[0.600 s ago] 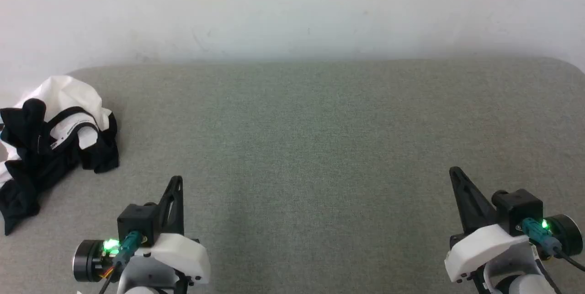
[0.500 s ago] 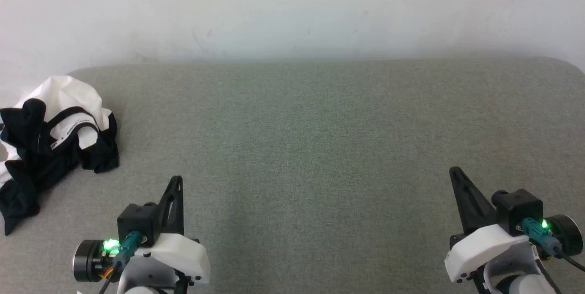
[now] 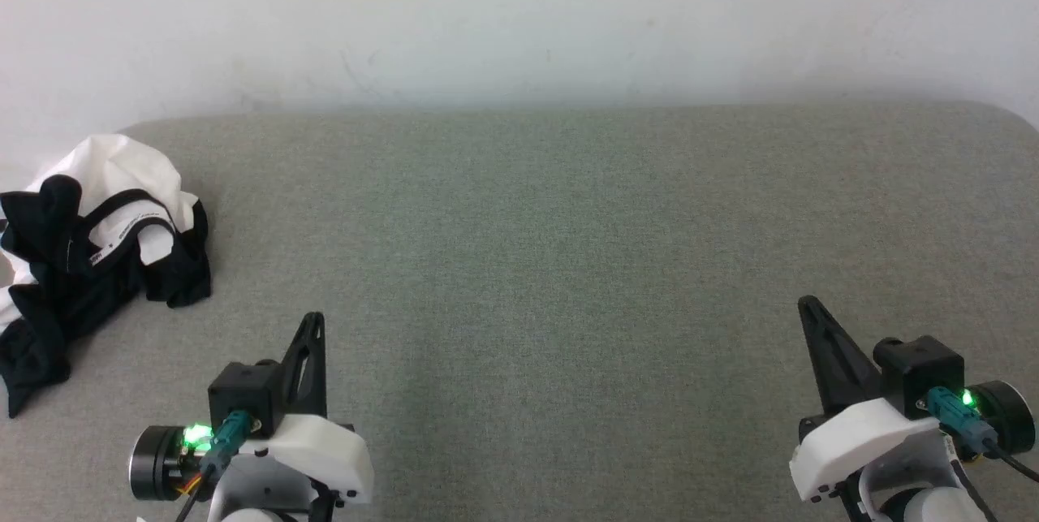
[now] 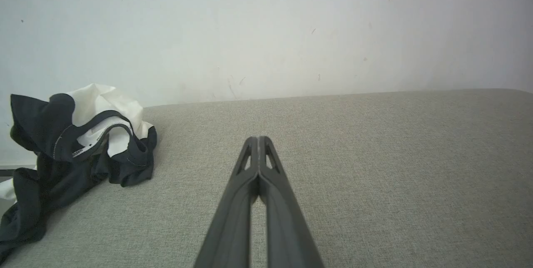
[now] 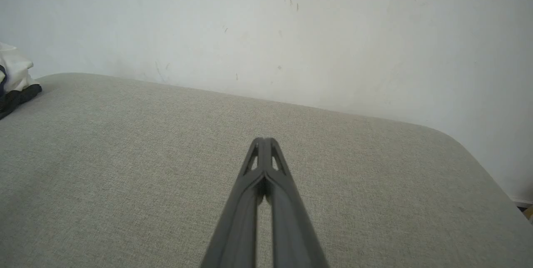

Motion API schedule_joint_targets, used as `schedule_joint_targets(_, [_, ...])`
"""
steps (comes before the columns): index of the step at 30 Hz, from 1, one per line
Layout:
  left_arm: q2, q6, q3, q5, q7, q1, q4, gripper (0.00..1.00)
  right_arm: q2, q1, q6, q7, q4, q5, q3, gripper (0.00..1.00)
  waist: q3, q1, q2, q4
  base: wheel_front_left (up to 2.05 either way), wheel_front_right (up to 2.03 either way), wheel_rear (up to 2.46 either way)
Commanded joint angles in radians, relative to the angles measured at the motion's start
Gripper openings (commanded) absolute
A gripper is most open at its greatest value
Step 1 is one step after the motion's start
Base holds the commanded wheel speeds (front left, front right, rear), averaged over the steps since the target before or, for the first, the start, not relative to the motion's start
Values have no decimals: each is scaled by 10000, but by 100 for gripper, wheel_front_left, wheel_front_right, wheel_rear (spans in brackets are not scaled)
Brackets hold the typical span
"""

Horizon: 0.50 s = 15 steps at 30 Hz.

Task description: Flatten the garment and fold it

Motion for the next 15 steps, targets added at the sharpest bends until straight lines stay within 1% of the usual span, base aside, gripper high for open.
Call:
schedule_joint_targets(1, [-51,-80,41,35,1,-125,22,0,40,-149,-21,5,-64,-5,-7,0,0,0,0,0,0,0,0])
schedule_joint_targets(3, [-51,-80,41,35,1,-125,22,0,40,-149,-21,5,-64,-5,-7,0,0,0,0,0,0,0,0])
schedule_joint_targets(4, [0,0,0,-1,-1,0,0,0,0,0,0,-1,0,1,-1,0,0,1,0,0,0,0,0])
schedule_joint_targets(5, [4,6,-4,-3,-5,5,-2,100,-4,8,2,-5,6,4,-5,100,0,0,0,0,0,0,0])
schedule_joint_targets(6, [4,8,-6,-4,-6,9,-2,0,-8,15,2,-5,18,5,-6,0,0,0,0,0,0,0,0])
schedule_joint_targets(7, [4,10,-6,-4,-6,9,-2,100,-9,16,2,-6,23,7,-6,100,0,1,0,0,0,0,0])
schedule_joint_targets(15, [2,19,-27,-110,-153,97,-43,100,-7,86,1,-154,52,133,-190,100,7,0,0,3,0,0,0])
